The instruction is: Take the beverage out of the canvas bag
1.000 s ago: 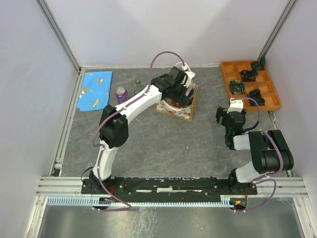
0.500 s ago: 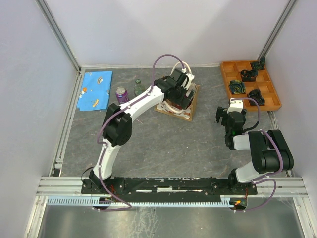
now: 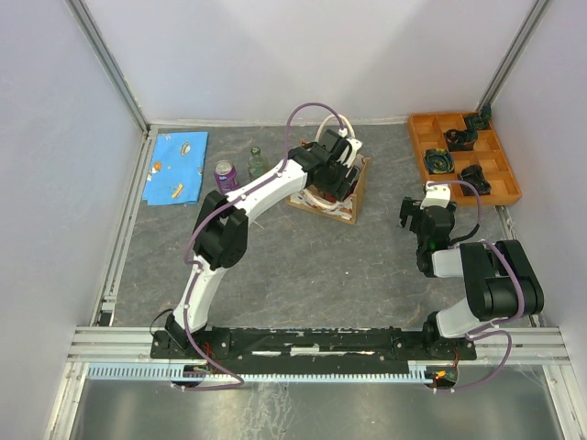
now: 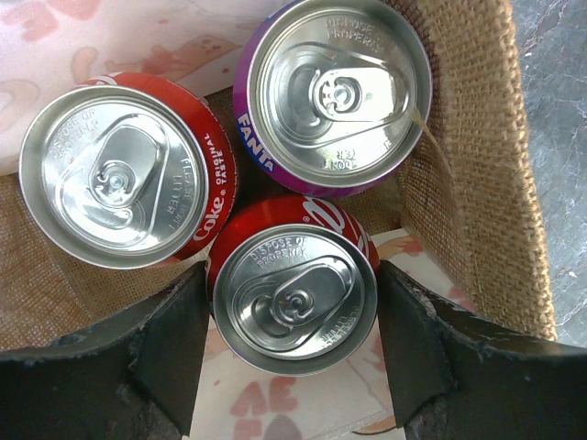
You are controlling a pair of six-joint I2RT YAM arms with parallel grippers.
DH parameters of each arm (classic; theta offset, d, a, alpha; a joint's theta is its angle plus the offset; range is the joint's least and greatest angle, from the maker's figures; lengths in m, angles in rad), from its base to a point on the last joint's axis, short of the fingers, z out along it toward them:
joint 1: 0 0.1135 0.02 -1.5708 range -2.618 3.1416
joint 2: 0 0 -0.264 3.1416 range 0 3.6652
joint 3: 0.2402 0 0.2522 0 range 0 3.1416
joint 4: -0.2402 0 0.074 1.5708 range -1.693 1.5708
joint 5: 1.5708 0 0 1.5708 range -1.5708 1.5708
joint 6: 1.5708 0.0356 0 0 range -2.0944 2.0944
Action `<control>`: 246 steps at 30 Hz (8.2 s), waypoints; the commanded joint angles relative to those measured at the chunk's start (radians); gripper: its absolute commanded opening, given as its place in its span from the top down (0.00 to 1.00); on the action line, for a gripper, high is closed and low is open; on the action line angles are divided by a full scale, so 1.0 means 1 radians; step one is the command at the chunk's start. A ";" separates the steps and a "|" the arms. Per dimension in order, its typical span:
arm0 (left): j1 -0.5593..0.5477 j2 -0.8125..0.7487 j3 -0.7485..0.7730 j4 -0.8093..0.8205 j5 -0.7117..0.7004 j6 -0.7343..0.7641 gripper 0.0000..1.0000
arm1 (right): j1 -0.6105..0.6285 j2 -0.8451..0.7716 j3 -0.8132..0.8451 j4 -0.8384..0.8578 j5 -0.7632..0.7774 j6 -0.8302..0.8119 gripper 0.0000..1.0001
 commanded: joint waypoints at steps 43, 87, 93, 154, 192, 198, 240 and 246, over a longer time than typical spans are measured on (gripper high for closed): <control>0.218 -0.743 -0.181 0.048 -0.269 0.090 0.97 | -0.003 -0.010 0.030 0.026 -0.005 0.000 0.01; 0.305 -0.652 -0.976 0.734 -0.196 -0.077 0.89 | -0.003 -0.009 0.030 0.027 -0.005 -0.001 0.01; 0.316 -0.630 -0.981 0.729 -0.193 -0.088 0.69 | -0.003 -0.009 0.030 0.026 -0.005 0.000 0.01; 0.175 -0.062 0.052 0.137 0.327 0.315 0.04 | -0.003 -0.009 0.030 0.026 -0.005 0.000 0.01; 0.151 0.113 0.017 0.259 0.231 0.334 0.13 | -0.003 -0.009 0.030 0.026 -0.005 0.000 0.01; 0.151 0.069 -0.023 0.313 0.225 0.322 0.19 | -0.002 -0.010 0.030 0.026 -0.005 0.000 0.01; 0.163 -0.084 -0.097 0.424 0.227 0.254 0.97 | -0.002 -0.009 0.030 0.026 -0.005 0.000 0.01; 0.169 -0.136 -0.001 0.385 0.252 0.241 0.97 | -0.003 -0.009 0.030 0.026 -0.005 -0.001 0.01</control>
